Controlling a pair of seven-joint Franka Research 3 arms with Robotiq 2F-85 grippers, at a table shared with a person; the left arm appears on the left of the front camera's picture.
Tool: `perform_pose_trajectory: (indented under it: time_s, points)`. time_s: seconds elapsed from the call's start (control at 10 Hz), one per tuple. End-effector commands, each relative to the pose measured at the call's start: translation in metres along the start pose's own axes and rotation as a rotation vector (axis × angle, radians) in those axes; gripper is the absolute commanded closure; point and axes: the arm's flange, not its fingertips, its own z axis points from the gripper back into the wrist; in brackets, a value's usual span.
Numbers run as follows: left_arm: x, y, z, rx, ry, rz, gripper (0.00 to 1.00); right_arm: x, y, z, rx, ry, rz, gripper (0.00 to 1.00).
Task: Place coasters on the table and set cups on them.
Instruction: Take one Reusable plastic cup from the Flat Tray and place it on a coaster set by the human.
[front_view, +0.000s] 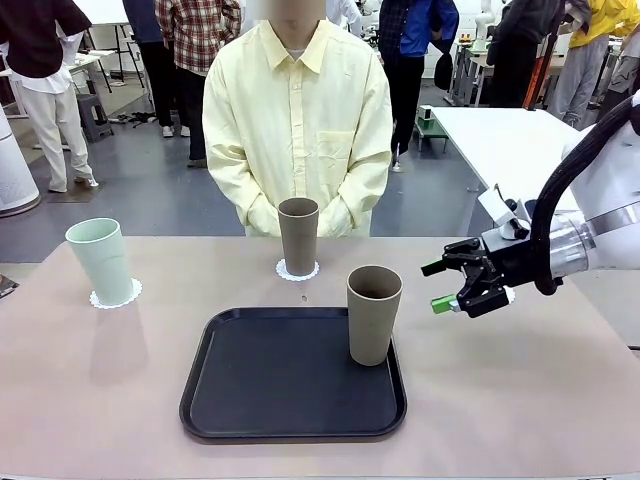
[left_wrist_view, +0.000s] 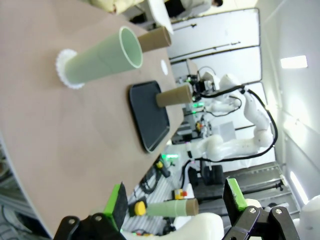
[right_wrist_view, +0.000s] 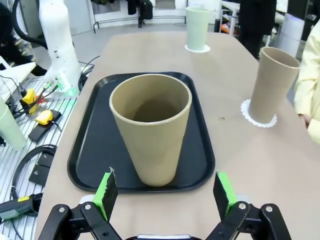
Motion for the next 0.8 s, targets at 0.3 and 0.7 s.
perform_pose_trajectory:
  time_s: [0.3, 0.7]
  points:
    - [-0.0008, -0.0009, 0.0008, 0.011, -0.002, 0.014, 0.00, -0.0075, 0.0007, -0.0065, 0.020, -0.002, -0.002, 0.00]
    - [-0.0008, -0.0009, 0.0008, 0.011, -0.002, 0.014, 0.00, -0.0075, 0.0007, -0.0065, 0.020, -0.002, -0.002, 0.00]
